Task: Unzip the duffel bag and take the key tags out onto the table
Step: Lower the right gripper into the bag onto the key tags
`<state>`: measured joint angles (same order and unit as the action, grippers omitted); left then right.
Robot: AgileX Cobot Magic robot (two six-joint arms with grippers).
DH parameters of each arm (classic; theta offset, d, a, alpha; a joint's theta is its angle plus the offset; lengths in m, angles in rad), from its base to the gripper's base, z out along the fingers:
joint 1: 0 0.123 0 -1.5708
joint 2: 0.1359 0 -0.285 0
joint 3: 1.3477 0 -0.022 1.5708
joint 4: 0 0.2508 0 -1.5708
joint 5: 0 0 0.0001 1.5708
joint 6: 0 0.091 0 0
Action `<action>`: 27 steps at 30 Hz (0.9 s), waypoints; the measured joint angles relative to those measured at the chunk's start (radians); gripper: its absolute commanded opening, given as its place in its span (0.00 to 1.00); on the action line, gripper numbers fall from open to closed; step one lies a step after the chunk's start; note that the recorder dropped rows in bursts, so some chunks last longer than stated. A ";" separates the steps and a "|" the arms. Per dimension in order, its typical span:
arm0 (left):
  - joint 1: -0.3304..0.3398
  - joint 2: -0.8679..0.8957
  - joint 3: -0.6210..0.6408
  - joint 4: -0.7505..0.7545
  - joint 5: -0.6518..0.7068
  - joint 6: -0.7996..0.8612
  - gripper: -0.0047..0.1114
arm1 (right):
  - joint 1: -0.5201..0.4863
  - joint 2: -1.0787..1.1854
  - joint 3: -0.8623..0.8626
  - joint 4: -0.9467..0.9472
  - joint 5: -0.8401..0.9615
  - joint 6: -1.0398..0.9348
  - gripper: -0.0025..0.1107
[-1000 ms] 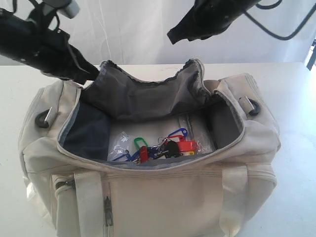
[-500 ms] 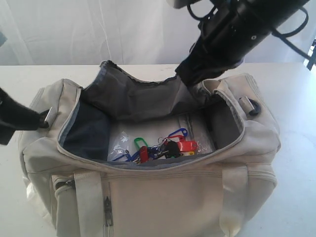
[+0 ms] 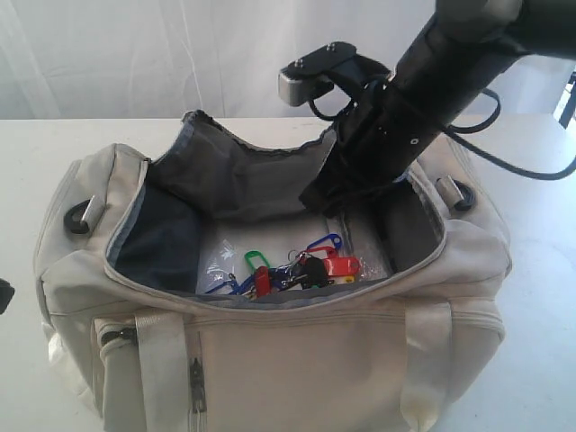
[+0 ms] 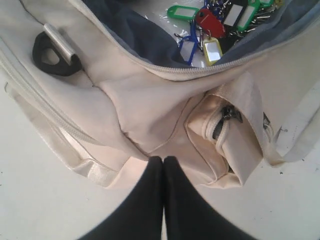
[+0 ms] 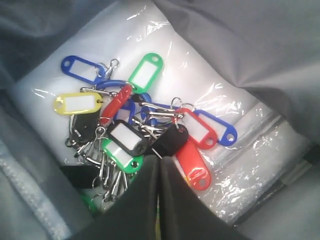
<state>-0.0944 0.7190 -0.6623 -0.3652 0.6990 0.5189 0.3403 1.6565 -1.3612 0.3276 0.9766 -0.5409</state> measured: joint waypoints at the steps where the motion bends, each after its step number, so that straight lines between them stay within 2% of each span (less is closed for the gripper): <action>1: 0.000 0.000 0.002 -0.002 -0.007 -0.002 0.04 | 0.000 0.013 0.002 0.000 -0.005 -0.005 0.02; 3: 0.000 -0.002 0.002 -0.008 -0.016 -0.002 0.04 | 0.000 0.042 0.004 0.000 -0.013 -0.013 0.03; 6: 0.000 -0.002 0.002 -0.017 -0.023 -0.002 0.04 | 0.000 0.083 0.005 -0.002 -0.013 -0.019 0.12; 9: 0.000 -0.002 0.002 -0.032 -0.023 -0.002 0.04 | 0.000 0.126 -0.001 -0.002 -0.012 -0.020 0.29; 12: 0.000 -0.002 0.002 -0.038 -0.025 -0.002 0.04 | 0.007 0.174 -0.034 -0.002 -0.011 -0.020 0.55; 14: 0.000 -0.002 0.002 -0.043 -0.025 -0.002 0.04 | 0.012 0.204 -0.057 0.001 -0.011 -0.020 0.64; 22: 0.000 -0.002 0.002 -0.049 -0.025 -0.002 0.04 | 0.074 0.301 -0.113 -0.096 0.058 -0.062 0.64; 27: 0.000 -0.002 0.002 -0.055 -0.025 -0.002 0.04 | 0.125 0.346 -0.122 -0.168 0.019 -0.065 0.62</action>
<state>-0.0944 0.7175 -0.6603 -0.4197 0.6744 0.5172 0.4650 2.0027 -1.4831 0.1595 0.9956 -0.6054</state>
